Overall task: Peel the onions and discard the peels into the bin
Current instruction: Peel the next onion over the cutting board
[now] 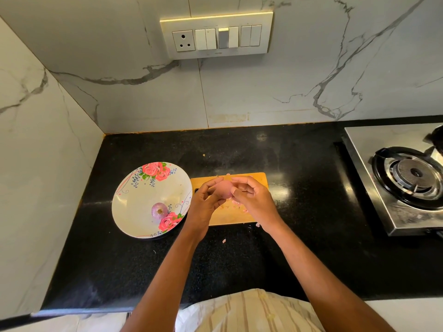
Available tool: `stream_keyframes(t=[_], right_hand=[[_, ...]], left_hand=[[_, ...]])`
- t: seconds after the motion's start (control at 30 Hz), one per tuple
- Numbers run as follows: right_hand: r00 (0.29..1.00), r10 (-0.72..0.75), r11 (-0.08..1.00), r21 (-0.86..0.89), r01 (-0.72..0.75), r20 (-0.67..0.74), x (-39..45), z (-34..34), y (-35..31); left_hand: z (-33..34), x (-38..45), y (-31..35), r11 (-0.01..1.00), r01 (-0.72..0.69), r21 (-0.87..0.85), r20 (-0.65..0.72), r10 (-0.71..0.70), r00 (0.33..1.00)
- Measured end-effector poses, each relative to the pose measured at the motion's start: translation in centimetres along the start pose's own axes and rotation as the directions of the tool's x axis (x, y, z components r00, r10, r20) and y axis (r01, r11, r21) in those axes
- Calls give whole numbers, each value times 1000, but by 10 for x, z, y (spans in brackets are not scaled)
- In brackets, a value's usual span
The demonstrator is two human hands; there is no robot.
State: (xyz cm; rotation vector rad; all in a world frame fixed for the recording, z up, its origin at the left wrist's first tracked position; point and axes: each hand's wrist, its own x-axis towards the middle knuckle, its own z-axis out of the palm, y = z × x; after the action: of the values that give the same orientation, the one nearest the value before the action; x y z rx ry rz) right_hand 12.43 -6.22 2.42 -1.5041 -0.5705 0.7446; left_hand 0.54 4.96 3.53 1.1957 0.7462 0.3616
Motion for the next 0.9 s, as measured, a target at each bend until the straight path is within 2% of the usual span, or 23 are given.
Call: stream_keyframes(t=[0.13, 0.27, 0.4, 0.57, 0.8, 0.9], right_hand=[[1000, -21, 999, -35, 20, -2, 1, -3, -2], [998, 2, 1000, 15, -1, -60, 1, -4, 0], [1000, -25, 999, -31, 24, -13, 0, -4, 0], [998, -58, 996, -72, 56, -25, -1, -2, 1], [995, -96, 986, -143, 90, -34, -1, -3, 2], [993, -77, 990, -121, 67, -85, 0, -5, 6]], left_hand=[[-2, 1, 2, 1000, 12, 14, 18, -13, 1000], [-3, 0, 4, 1000, 22, 4, 44, -23, 999], [-1, -1, 7, 1000, -3, 15, 26, 2, 1000], [-1, -1, 8, 998, -26, 48, 30, 24, 999], [-3, -1, 7, 1000, 12, -2, 42, -12, 999], [-3, 0, 6, 998, 36, -45, 47, -34, 998]])
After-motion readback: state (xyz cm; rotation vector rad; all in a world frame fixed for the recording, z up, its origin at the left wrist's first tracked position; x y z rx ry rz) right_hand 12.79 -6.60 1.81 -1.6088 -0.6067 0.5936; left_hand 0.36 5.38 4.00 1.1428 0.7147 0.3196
